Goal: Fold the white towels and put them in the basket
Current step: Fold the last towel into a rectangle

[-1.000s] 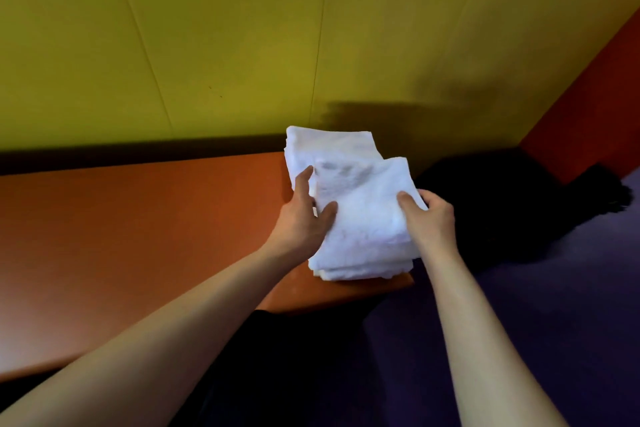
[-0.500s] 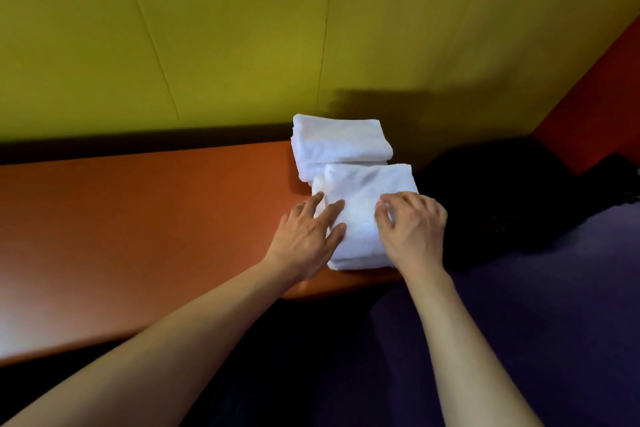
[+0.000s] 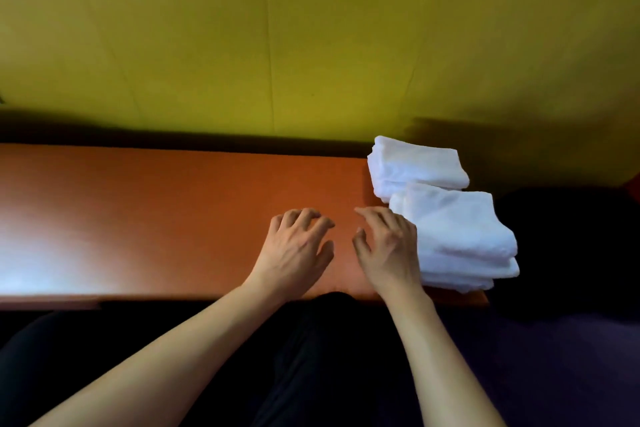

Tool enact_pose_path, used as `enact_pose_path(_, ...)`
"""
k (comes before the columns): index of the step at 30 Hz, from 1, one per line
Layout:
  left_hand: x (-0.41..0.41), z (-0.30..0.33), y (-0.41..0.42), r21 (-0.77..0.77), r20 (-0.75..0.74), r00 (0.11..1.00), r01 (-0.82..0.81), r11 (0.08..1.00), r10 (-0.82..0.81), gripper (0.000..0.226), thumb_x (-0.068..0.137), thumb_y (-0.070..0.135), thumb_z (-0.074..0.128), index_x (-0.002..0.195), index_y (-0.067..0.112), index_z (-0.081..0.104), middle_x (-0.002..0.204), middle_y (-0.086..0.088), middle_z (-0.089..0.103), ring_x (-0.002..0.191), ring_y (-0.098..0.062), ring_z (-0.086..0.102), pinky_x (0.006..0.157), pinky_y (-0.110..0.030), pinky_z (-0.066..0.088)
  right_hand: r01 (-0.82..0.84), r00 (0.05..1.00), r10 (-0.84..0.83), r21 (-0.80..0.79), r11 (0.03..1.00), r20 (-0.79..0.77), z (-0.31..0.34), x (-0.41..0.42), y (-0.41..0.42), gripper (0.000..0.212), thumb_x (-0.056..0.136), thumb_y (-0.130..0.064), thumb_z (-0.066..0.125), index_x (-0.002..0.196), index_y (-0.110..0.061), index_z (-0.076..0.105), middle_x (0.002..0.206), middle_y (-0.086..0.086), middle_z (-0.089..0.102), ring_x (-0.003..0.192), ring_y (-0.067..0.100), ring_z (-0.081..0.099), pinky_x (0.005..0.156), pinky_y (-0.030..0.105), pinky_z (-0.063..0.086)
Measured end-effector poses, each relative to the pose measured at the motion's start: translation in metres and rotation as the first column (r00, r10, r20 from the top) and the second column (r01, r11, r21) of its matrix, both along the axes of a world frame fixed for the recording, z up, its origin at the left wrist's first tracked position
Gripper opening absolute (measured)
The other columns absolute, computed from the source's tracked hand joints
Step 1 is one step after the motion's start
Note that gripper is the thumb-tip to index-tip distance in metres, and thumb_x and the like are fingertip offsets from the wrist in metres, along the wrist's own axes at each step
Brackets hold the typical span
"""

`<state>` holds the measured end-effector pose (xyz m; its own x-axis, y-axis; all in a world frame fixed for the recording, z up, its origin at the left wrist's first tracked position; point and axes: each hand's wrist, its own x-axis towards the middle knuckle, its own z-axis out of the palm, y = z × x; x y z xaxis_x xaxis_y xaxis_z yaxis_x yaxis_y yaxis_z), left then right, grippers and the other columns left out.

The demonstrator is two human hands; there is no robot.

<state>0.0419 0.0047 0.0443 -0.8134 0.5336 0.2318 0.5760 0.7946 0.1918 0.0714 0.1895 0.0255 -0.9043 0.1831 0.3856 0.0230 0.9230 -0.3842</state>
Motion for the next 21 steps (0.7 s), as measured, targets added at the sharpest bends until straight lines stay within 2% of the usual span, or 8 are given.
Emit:
enact_pose_path(10, 0.022, -0.007, -0.158, 0.029, 0.007, 0.955, -0.298, 0.954, 0.298, 0.039, 0.092, 0.043, 0.047, 0.126, 0.028, 0.06, 0.127, 0.005, 0.058, 0.121, -0.025, 0.051, 0.098, -0.041, 0.039, -0.255, 0.965, 0.258, -0.075, 0.964, 0.047, -0.006, -0.027, -0.137, 0.039, 0.09, -0.023, 0.057, 0.128, -0.025, 0.064, 0.123, -0.004, 0.062, 0.113, 0.022, 0.056, 0.1, 0.041, 0.04)
enact_pose_path(16, 0.037, -0.009, -0.249, 0.039, 0.044, 0.879, -0.477, 0.878, 0.475, 0.037, 0.089, 0.038, 0.058, 0.125, 0.028, 0.061, 0.128, 0.005, 0.059, 0.12, -0.026, 0.052, 0.098, -0.042, 0.04, -0.384, 0.918, 0.388, -0.057, 0.921, 0.084, -0.008, -0.041, -0.221, 0.039, 0.089, -0.028, 0.056, 0.128, -0.027, 0.063, 0.122, -0.006, 0.061, 0.111, 0.02, 0.056, 0.098, 0.039, 0.039)
enact_pose_path(21, 0.04, -0.01, -0.325, 0.053, 0.048, 0.796, -0.606, 0.794, 0.604, 0.037, 0.088, 0.039, 0.053, 0.123, 0.029, 0.061, 0.128, 0.006, 0.059, 0.119, -0.024, 0.053, 0.096, -0.041, 0.041, -0.503, 0.853, 0.508, -0.067, 0.862, 0.12, -0.008, -0.064, -0.306, 0.04, 0.088, -0.026, 0.06, 0.127, -0.026, 0.064, 0.122, -0.004, 0.063, 0.11, 0.023, 0.057, 0.099, 0.04, 0.04)
